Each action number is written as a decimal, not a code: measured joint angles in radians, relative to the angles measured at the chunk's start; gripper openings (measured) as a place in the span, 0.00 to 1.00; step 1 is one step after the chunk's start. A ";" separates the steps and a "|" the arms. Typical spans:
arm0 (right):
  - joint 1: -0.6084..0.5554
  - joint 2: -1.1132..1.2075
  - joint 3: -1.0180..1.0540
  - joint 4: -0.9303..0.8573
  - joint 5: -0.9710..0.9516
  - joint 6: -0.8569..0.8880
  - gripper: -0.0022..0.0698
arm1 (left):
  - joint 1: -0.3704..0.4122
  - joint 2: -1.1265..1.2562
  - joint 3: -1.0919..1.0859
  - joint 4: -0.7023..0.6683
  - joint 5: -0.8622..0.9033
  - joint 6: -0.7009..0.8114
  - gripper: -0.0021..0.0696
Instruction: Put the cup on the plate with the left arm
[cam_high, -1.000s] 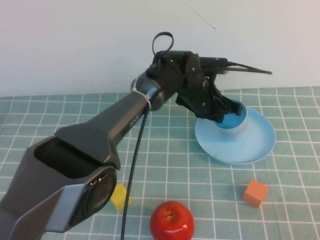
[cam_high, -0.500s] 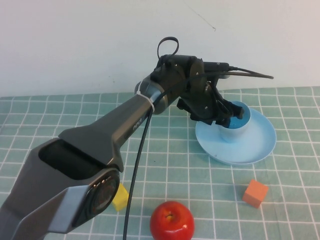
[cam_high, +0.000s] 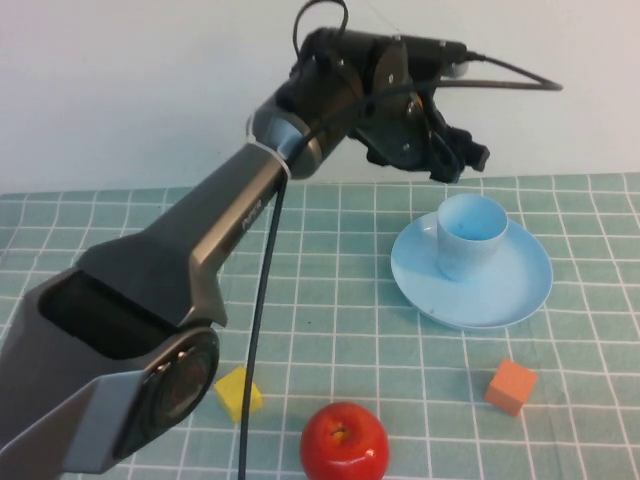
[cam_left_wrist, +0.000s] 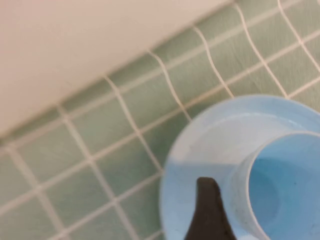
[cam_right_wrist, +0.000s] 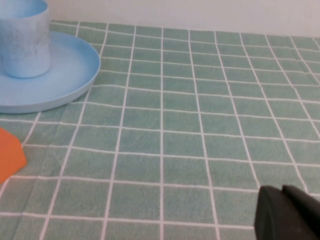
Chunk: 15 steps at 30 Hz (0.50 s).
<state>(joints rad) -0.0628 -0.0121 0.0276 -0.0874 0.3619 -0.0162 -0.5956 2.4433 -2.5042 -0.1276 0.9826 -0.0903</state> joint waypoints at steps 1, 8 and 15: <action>0.000 0.000 0.000 0.000 0.000 0.000 0.03 | 0.000 -0.022 -0.005 0.028 0.012 0.002 0.63; 0.000 0.000 0.000 0.000 0.000 0.000 0.03 | 0.000 -0.186 -0.010 0.195 0.132 0.008 0.31; 0.000 0.000 0.000 0.000 0.000 0.000 0.03 | 0.000 -0.403 -0.010 0.269 0.253 0.109 0.05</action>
<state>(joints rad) -0.0628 -0.0121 0.0276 -0.0874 0.3619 -0.0162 -0.5956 2.0407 -2.5143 0.1419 1.2357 0.0190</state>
